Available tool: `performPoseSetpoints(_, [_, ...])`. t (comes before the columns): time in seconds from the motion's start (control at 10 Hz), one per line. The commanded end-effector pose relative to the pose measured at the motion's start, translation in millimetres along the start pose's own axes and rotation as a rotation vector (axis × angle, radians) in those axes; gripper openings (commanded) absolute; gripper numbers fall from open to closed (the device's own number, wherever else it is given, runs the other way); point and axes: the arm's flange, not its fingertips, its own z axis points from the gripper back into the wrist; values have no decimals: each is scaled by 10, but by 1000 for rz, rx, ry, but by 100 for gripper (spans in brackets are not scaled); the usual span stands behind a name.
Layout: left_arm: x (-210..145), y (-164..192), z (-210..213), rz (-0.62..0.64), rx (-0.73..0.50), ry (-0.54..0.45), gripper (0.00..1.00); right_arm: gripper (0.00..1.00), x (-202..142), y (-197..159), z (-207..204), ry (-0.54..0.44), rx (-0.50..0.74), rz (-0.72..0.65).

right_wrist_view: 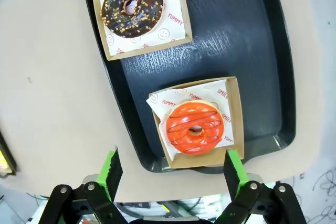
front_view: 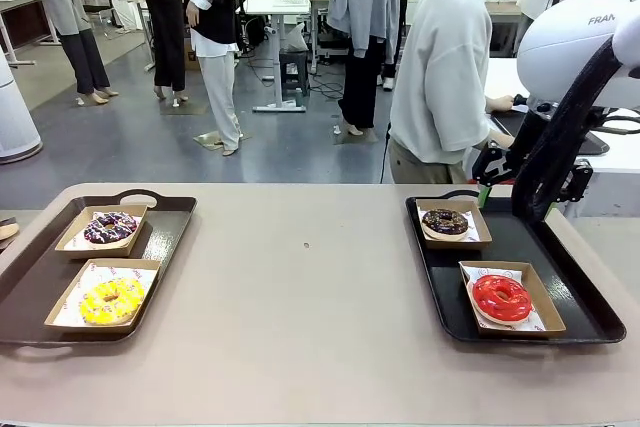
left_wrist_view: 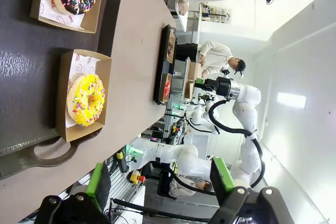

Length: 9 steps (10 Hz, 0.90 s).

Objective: Individually package the donuts and arrange them on the tray.
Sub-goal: Place the picked Paper togo box on the Handle tray.

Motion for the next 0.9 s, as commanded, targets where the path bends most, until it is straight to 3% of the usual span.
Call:
performPoseSetpoints(0.0, [-25,-8,18,-5,-9,-1,100,100,30,-6,12,6,15,9])
performPoseSetpoints(0.7, [-25,-8,18,-5,-9,-1,100,100,2,-4,1,0,0,-1])
performPoseSetpoints(0.8, [-25,-8,18,-5,-9,-1,100,100,-5,-315,151,31,228,17])
